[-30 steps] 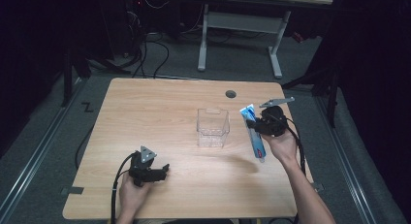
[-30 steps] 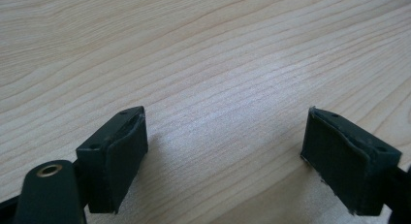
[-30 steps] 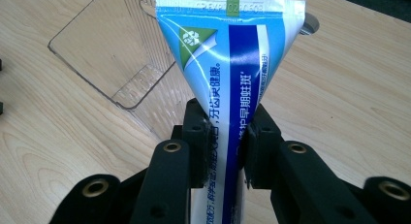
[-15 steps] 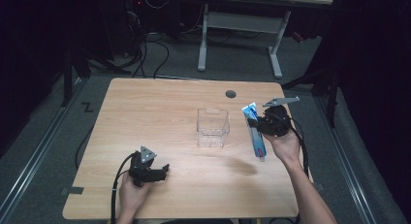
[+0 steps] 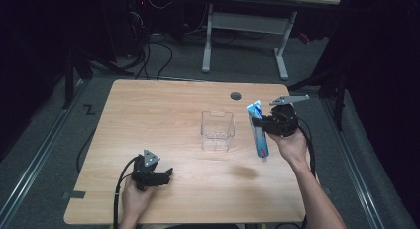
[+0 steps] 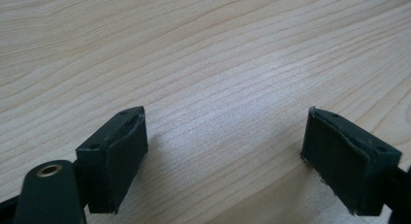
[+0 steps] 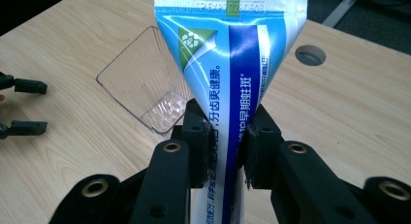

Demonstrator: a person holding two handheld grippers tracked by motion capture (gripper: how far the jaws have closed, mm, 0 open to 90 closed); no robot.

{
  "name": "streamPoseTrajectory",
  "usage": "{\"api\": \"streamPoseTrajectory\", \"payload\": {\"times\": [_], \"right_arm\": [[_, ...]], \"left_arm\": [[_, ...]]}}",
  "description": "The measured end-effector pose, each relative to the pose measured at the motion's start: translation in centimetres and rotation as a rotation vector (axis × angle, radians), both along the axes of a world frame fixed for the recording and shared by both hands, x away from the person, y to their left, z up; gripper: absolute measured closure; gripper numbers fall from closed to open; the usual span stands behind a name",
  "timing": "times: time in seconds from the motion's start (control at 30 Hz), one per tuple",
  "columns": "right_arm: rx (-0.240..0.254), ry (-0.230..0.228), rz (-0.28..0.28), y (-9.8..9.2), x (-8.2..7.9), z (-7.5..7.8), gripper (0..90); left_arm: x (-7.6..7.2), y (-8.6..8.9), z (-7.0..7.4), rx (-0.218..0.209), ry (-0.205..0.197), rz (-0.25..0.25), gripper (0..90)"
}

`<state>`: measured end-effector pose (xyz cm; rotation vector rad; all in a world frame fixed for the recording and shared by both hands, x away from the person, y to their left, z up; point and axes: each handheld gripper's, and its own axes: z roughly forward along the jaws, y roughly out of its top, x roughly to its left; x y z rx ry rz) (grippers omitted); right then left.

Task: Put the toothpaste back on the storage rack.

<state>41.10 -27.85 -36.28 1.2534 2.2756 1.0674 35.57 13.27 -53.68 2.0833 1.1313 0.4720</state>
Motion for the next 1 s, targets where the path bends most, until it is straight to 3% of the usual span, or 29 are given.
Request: {"api": "streamPoseTrajectory", "payload": {"times": [0.23,0.5,1.0], "right_arm": [[0.028,-0.035,0.01,-0.1,-0.5,2.0,74.5],[0.048,-0.073,0.046,1.1,-0.3,3.9,74.4],[0.087,-0.105,0.107,3.9,0.6,5.1,74.4]], "left_arm": [[0.0,0.0,0.0,-0.001,0.0,0.003,16.6],[0.0,0.0,0.0,-0.002,0.0,0.004,16.6],[0.0,0.0,0.0,-0.002,0.0,0.004,16.7]]}}
